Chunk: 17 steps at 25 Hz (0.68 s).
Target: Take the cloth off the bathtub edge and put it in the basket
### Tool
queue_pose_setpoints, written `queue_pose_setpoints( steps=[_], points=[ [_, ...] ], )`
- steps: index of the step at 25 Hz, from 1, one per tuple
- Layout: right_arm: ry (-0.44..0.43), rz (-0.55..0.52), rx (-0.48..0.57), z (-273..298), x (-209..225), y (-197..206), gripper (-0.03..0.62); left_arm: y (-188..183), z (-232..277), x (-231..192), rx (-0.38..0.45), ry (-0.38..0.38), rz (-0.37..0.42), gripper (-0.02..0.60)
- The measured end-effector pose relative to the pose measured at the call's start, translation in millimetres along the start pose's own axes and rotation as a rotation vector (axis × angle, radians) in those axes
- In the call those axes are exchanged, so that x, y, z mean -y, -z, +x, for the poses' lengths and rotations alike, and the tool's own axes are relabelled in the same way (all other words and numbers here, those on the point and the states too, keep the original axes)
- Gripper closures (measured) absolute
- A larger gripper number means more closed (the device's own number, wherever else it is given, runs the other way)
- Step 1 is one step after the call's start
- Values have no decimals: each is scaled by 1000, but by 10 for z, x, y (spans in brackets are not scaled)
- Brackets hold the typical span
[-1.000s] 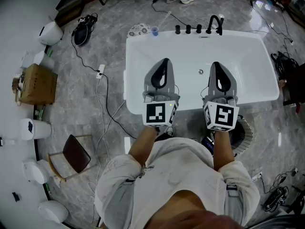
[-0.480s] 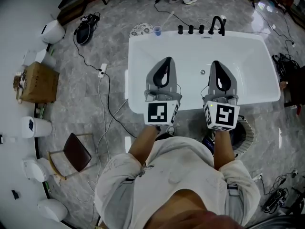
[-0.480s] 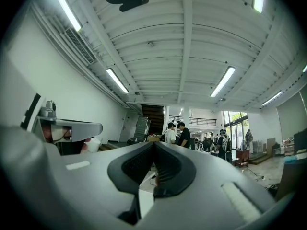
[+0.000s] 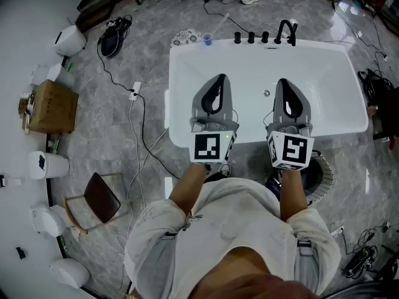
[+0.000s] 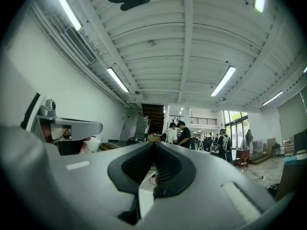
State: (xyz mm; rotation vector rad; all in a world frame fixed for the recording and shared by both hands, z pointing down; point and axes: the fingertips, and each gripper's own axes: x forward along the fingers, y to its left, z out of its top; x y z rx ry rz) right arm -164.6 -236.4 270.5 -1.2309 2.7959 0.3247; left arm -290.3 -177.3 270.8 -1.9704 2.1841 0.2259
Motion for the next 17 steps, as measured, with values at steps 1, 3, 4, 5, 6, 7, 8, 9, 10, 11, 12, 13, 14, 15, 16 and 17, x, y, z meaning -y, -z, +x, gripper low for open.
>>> queue_pose_setpoints(
  steps=[1,3,4,5,6,7,8,9,10,11,12,13,14,15,16,17],
  points=[
    [0,3,0,4,11,6,592,1,5,3,1,-1,1,580],
    [-4,19,0,6,22,10,592,-6,9,6,2,-4,0,580],
    [-10,35,2,7,21,3,592,-11,10,5,2,-5,0,580],
    [-17,53,5,11,20,-9,592,-14,13,2,2,-5,0,580],
    [-21,70,8,14,25,-23,592,-15,17,2,2,-4,-1,580],
    [-21,81,12,14,35,-36,592,-17,18,7,3,-2,-1,580],
    [-18,86,14,10,44,-45,591,-20,14,14,5,0,0,580],
    [-15,85,15,5,49,-47,592,-29,10,20,8,1,3,580],
    [-12,82,14,1,51,-46,592,-38,8,23,11,3,4,580],
    [-10,78,12,0,49,-41,592,-43,8,23,12,4,4,580],
    [-10,74,8,-1,48,-33,592,-41,9,22,12,4,2,580],
    [-10,71,5,-2,49,-23,591,-33,10,22,9,3,0,580],
    [-9,70,2,-6,54,-12,592,-21,10,24,4,3,-1,580],
    [-7,70,-1,-10,62,-2,592,-9,12,29,-1,3,-2,580],
    [-5,71,-3,-14,73,7,592,1,14,35,-5,4,-4,580],
    [-2,71,-5,-18,85,15,592,9,17,43,-8,5,-5,580]
  ],
)
